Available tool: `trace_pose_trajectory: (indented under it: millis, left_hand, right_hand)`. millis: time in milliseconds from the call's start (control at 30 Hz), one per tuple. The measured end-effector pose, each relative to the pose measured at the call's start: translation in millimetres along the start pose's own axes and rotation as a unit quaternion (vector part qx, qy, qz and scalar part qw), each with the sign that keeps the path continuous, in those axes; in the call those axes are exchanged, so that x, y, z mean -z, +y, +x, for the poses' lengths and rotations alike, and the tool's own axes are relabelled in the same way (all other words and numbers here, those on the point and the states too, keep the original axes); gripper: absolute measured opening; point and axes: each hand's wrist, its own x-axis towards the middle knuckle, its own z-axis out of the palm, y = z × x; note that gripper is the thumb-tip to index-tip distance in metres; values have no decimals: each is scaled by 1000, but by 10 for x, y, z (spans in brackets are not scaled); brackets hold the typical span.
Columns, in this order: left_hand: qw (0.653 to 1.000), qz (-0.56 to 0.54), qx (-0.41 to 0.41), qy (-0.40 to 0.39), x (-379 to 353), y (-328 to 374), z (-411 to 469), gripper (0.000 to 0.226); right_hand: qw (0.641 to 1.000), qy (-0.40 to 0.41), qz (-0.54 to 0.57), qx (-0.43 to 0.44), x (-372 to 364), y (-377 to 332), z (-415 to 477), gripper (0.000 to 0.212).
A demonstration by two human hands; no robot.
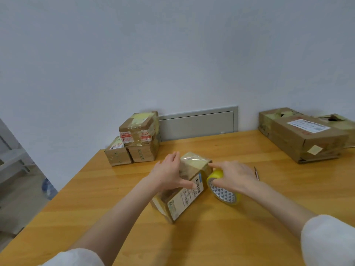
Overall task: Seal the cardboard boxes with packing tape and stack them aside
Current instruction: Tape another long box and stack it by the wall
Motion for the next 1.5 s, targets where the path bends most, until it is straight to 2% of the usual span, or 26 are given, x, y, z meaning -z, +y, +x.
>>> trace_pose_trajectory:
  millis: [67, 133, 233, 333, 500, 600, 700, 800, 867, 933, 967, 1033, 1067, 1133, 1200, 1267, 1300, 1367, 1400, 1433, 1500]
  left_hand:
    - [998, 13, -55, 36, 39, 101, 104, 124]
    - [996, 35, -81, 17, 16, 190, 227, 118]
    - [993, 77, -81, -44, -122, 215, 357, 108]
    - [992, 66, -76, -76, -185, 160, 435, 102]
    - [991, 58, -81, -93, -196, 130, 447, 101]
    - [992, -3, -85, -91, -91, 157, 389, 95]
    - [994, -102, -23, -26, -17, 145, 298, 100]
    - [998, 21, 57, -36, -46, 167, 155, 111]
    - [994, 55, 86, -34, -60, 170, 93, 109]
    - [996, 2, 83, -36, 9, 140, 48, 98]
    - [993, -70, 82, -48, 72, 99, 39, 89]
    - [960, -254, 85, -82, 213, 4, -4, 74]
    - [939, -322, 89, -89, 268, -43, -40, 70]
    - [910, -389, 96, -109, 298, -113, -113, 66]
    - [894, -413, 93, -144, 256, -141, -175, 61]
    - [908, -384, 93, -140, 199, -113, -219, 56]
    - [938, -318, 89, -105, 188, -86, -224, 56]
    - [990, -119, 76, 20, 172, 7, -218, 60]
    - [995, -48, 63, 68, 153, 77, -232, 59]
    - [995, -7, 54, 83, 126, 152, -244, 59]
    - [995, 46, 59, 60, 45, 265, -246, 71]
  right_hand:
    - [1000, 3, -20, -1, -40, -22, -13, 61]
    - [999, 0, -49, 0, -54, -10, -17, 60]
    - [998, -10, -66, 2, -38, 12, -12, 60]
    - [998, -23, -66, 6, -44, -25, 22, 58]
    - [996, -7, -85, 25, -75, -45, 6, 57]
    - [996, -11, -84, 29, -64, -32, -6, 58]
    - [996, -6, -88, 31, -95, -21, 2, 58]
    - [996, -28, -82, 19, -79, -6, 34, 61]
    - [996, -47, -67, 20, -41, -25, 56, 64]
    - [997, -43, -49, 35, 104, -21, 95, 66]
    - [998, -24, -33, 45, 226, -1, 119, 67]
    - [997, 25, 49, 57, 522, 55, 166, 71]
    - [988, 41, 128, 69, 654, 76, 183, 72]
    - [946, 64, 305, 92, 795, 84, 199, 65]
    - [920, 80, 373, 94, 783, 11, 191, 52]
    - [933, 95, 337, 80, 661, -103, 225, 45]
    - [940, 105, 316, 70, 590, -162, 253, 44]
    - [941, 121, 312, 47, 496, -269, 315, 44]
    - [942, 129, 309, 37, 479, -315, 353, 45]
    - [945, 133, 298, 31, 473, -352, 388, 47]
    - [950, 123, 284, 29, 461, -399, 445, 51]
